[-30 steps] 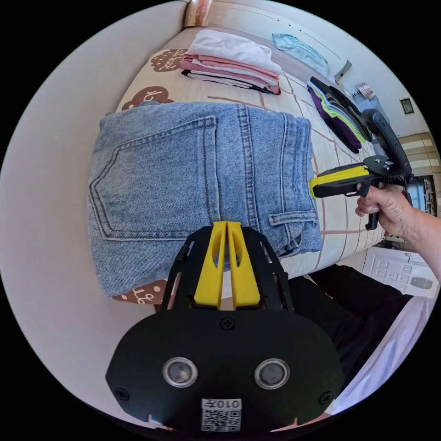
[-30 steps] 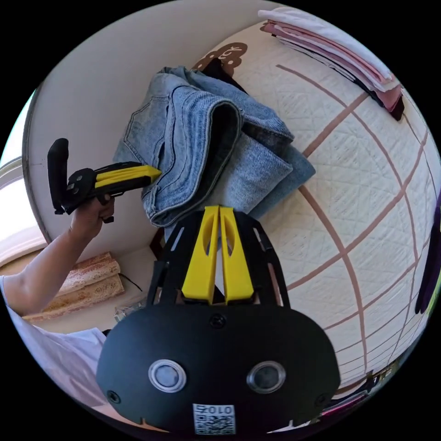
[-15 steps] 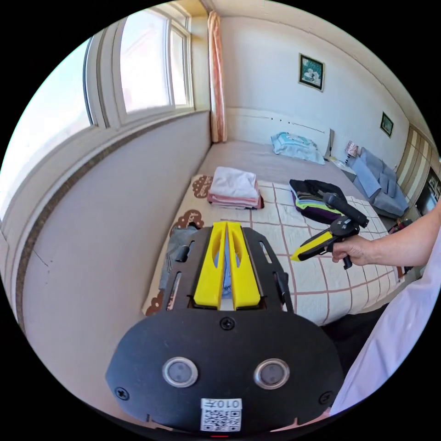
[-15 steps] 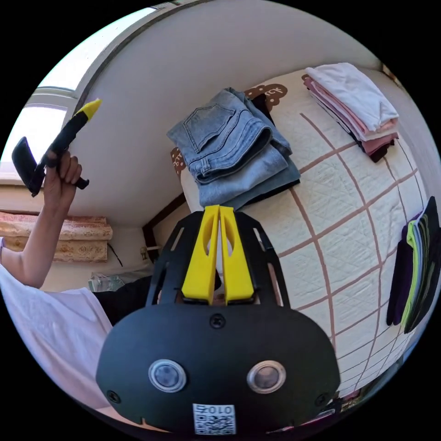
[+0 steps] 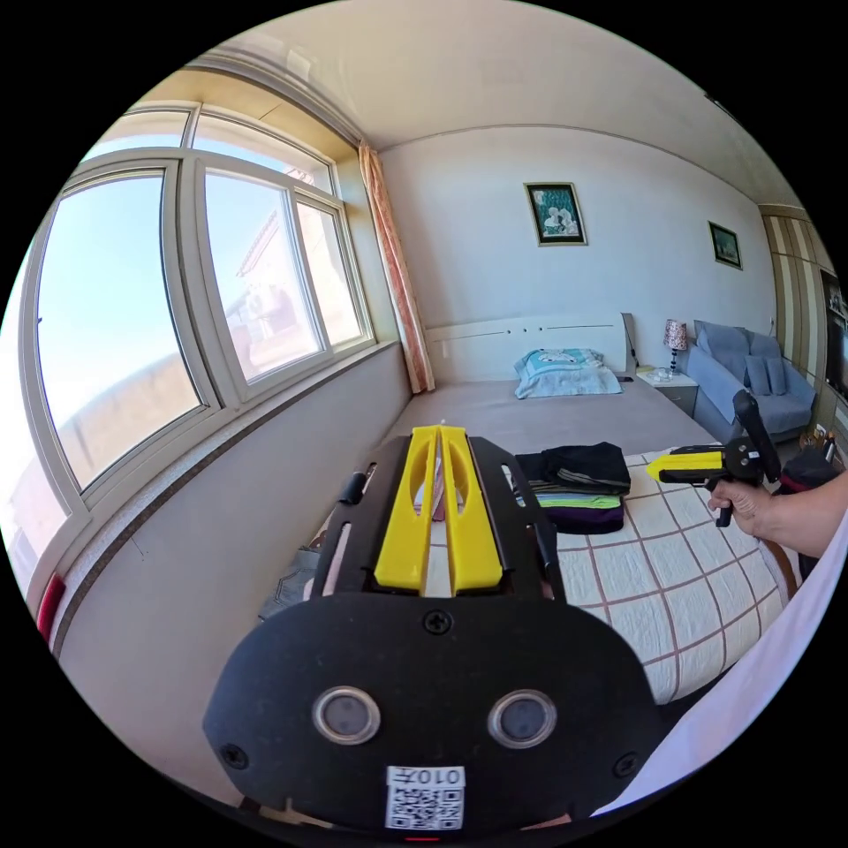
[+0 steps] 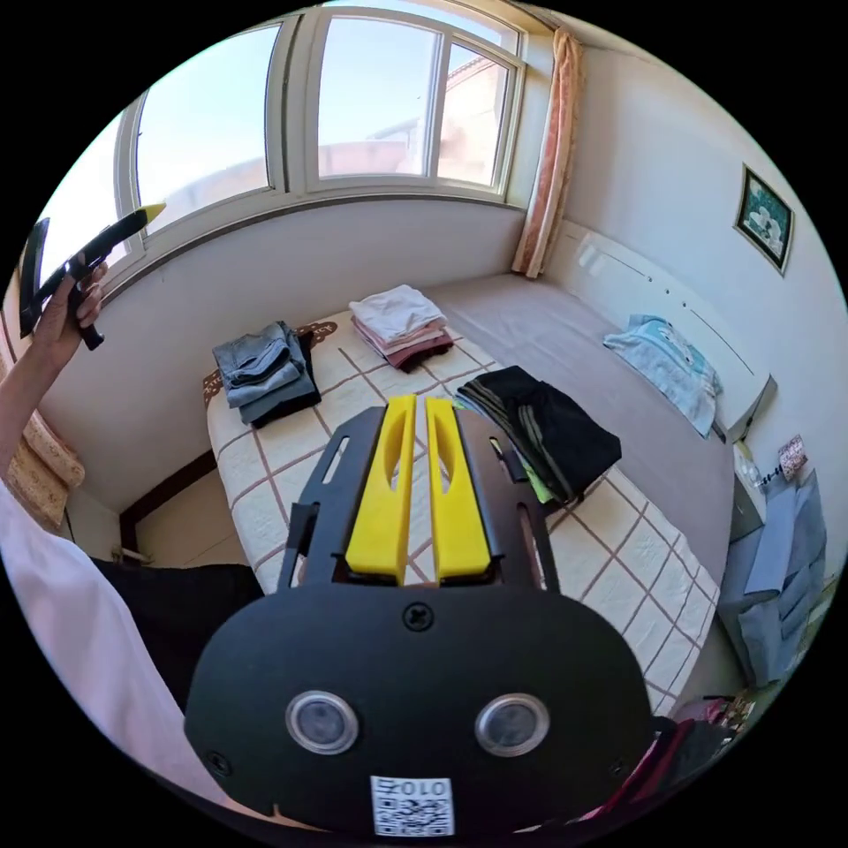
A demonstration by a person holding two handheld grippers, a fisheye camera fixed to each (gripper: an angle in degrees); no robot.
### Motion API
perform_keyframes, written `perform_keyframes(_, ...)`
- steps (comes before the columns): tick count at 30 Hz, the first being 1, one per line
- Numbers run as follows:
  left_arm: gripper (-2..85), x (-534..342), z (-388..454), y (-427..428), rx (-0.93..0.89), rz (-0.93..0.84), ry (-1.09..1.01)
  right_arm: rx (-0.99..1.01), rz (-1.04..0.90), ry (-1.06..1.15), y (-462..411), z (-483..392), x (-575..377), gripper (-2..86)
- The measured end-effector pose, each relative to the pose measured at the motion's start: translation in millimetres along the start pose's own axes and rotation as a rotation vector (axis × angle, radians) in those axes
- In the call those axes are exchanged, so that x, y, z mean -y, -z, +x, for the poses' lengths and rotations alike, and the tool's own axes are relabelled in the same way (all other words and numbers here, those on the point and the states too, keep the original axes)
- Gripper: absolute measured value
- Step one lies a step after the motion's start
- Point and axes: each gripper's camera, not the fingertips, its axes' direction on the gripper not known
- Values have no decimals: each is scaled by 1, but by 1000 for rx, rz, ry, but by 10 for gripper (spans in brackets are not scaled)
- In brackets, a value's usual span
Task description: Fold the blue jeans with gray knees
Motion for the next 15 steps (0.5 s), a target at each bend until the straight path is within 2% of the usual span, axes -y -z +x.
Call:
perform_keyframes(2, 5, 12, 41, 19, 25, 57, -16, -45, 39, -24, 22, 23, -19, 107)
perform_keyframes(5, 5, 29, 72, 32, 14, 45, 24, -87, 113, -47, 47, 53, -43, 148)
perform_keyframes(9, -1, 42, 101, 29, -20, -26, -50, -160, 21, -79, 44, 87, -60, 133)
perform_keyframes(13, -3, 48, 124, 20, -7, -46, -112, -114, -66, -145, 34, 123, -66, 113)
perform_keyframes(15, -4, 48, 127, 11, -18, -69, -102, -72, -102, -263, 18, 156, -73, 115)
